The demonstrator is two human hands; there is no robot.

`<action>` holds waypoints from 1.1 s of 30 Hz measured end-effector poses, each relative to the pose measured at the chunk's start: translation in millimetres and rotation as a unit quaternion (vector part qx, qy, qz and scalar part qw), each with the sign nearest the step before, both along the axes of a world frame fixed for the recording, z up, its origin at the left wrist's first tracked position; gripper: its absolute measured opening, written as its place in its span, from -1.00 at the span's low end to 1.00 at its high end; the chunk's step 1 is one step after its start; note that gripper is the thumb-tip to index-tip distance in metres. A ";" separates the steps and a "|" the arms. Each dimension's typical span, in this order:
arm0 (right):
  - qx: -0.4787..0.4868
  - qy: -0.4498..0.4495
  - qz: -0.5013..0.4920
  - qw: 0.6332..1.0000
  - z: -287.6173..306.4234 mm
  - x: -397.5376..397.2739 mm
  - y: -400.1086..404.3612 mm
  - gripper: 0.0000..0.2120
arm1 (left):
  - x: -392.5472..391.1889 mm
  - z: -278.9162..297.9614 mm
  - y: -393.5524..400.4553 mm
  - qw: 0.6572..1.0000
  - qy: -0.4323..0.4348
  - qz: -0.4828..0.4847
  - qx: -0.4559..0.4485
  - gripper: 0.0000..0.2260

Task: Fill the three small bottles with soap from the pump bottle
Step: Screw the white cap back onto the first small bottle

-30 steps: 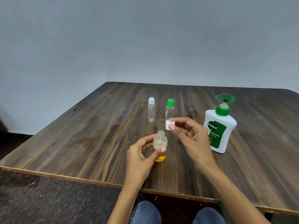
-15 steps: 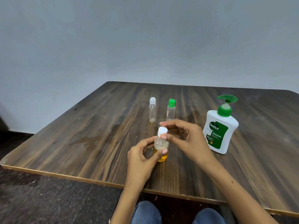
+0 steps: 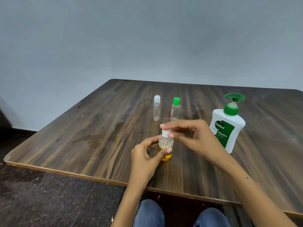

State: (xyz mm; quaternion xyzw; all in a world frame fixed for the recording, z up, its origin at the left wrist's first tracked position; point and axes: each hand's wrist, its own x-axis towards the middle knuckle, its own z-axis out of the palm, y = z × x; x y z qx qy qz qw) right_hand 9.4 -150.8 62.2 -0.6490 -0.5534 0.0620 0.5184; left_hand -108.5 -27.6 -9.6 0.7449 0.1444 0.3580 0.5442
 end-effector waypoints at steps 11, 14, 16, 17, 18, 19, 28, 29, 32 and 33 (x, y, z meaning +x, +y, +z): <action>-0.080 -0.080 -0.005 0.994 7.1 8.1 2.4 -0.77 | -0.1 0.9 -0.7 1.000 0.003 0.001 0.010 -0.61; -0.054 -0.106 -0.061 0.991 4.5 6.9 8.9 -0.78 | -0.7 1.0 -1.5 1.000 0.004 0.004 0.009 -0.61; -0.048 -0.130 -0.086 0.987 3.2 5.7 12.4 -0.76 | -0.3 1.1 -2.2 1.000 0.006 0.004 0.006 -0.62; -0.049 -0.134 -0.083 0.986 3.5 6.1 11.9 -0.75 | 0.0 1.2 -2.6 1.000 0.005 0.004 0.006 -0.62; -0.049 -0.128 -0.068 0.988 4.2 7.0 10.5 -0.74 | -0.2 1.2 -2.6 1.000 0.005 0.005 0.006 -0.62; -0.050 -0.114 -0.046 0.991 5.2 7.8 8.1 -0.73 | -0.4 1.5 -2.6 1.000 0.004 0.004 0.006 -0.61; -0.015 -0.131 -0.096 0.987 4.0 2.5 12.6 -0.71 | 0.3 1.3 -3.0 1.000 -0.001 0.008 -0.001 -0.65; -0.024 -0.109 -0.070 0.991 5.6 3.6 10.5 -0.70 | 0.7 1.0 -2.6 1.000 0.001 0.007 0.002 -0.65; -0.058 -0.072 0.014 0.996 8.0 8.0 2.5 -0.73 | -0.3 1.5 -2.3 1.000 -0.001 0.008 0.011 -0.61; -0.058 -0.075 0.012 0.995 5.9 8.6 2.7 -0.75 | -0.6 1.6 -2.6 1.000 -0.001 0.008 0.013 -0.62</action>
